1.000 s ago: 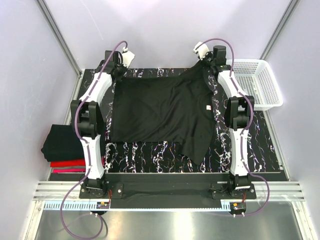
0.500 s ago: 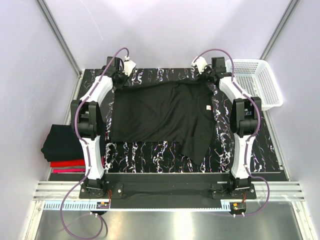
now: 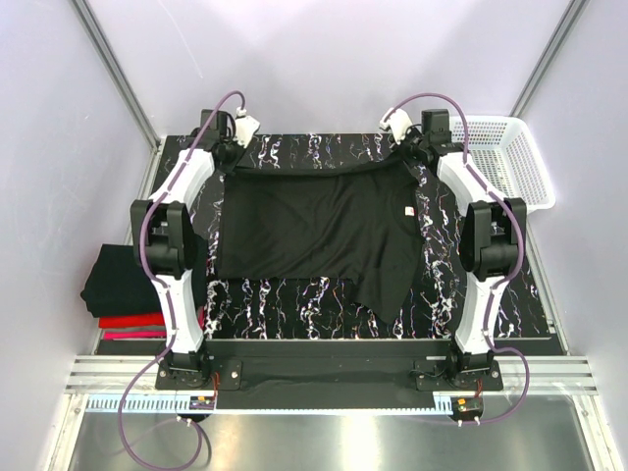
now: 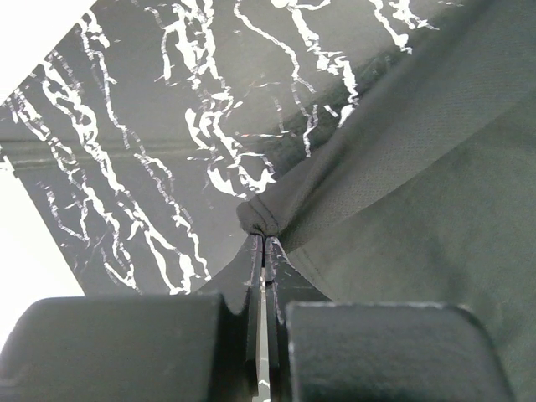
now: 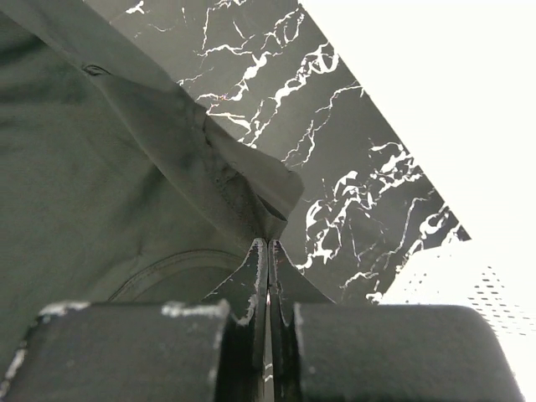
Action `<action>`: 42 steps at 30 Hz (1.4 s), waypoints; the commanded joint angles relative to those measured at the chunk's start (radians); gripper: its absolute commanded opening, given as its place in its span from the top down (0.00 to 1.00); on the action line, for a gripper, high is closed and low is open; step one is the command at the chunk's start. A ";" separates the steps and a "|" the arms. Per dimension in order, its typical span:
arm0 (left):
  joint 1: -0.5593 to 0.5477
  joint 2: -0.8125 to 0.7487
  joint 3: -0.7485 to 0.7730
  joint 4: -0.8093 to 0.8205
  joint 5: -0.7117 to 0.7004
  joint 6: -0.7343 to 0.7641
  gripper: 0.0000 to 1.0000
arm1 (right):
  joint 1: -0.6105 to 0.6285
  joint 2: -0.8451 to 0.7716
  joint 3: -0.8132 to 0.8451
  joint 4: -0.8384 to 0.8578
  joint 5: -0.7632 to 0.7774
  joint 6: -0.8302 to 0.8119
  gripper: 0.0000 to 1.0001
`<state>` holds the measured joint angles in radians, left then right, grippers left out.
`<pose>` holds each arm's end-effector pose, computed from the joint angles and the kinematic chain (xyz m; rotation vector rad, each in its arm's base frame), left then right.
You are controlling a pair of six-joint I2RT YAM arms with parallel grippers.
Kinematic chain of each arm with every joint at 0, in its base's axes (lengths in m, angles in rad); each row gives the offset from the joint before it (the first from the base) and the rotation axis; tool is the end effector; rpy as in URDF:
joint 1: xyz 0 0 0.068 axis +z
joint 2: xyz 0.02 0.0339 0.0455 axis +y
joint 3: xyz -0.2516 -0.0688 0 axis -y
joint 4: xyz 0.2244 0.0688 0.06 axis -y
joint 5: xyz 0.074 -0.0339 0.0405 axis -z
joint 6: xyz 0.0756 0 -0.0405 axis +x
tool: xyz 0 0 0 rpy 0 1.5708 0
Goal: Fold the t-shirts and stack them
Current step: Fold the tshirt
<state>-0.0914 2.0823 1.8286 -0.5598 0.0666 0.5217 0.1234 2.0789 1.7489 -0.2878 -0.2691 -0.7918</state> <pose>0.4756 -0.0486 0.2261 0.7500 2.2646 0.1250 0.4876 0.0807 0.2323 -1.0893 1.8705 -0.0895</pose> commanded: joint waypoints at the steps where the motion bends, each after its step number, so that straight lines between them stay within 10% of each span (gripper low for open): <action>1: 0.027 -0.067 -0.008 0.028 -0.017 0.001 1.00 | -0.004 -0.104 -0.035 -0.002 0.022 -0.011 1.00; 31: 0.055 -0.123 -0.210 0.026 0.002 0.026 1.00 | 0.024 -0.217 -0.322 -0.099 -0.004 0.032 1.00; 37: 0.059 -0.216 -0.296 -0.014 0.002 -0.005 0.61 | 0.033 -0.253 -0.310 -0.344 -0.081 0.067 0.61; 42: 0.056 -0.286 -0.235 -0.020 0.091 -0.072 0.40 | 0.027 -0.364 -0.246 -0.346 -0.131 0.124 0.49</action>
<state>-0.0380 1.8866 1.5173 -0.6125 0.0860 0.5091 0.1478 1.8359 1.4231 -0.6125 -0.3275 -0.7132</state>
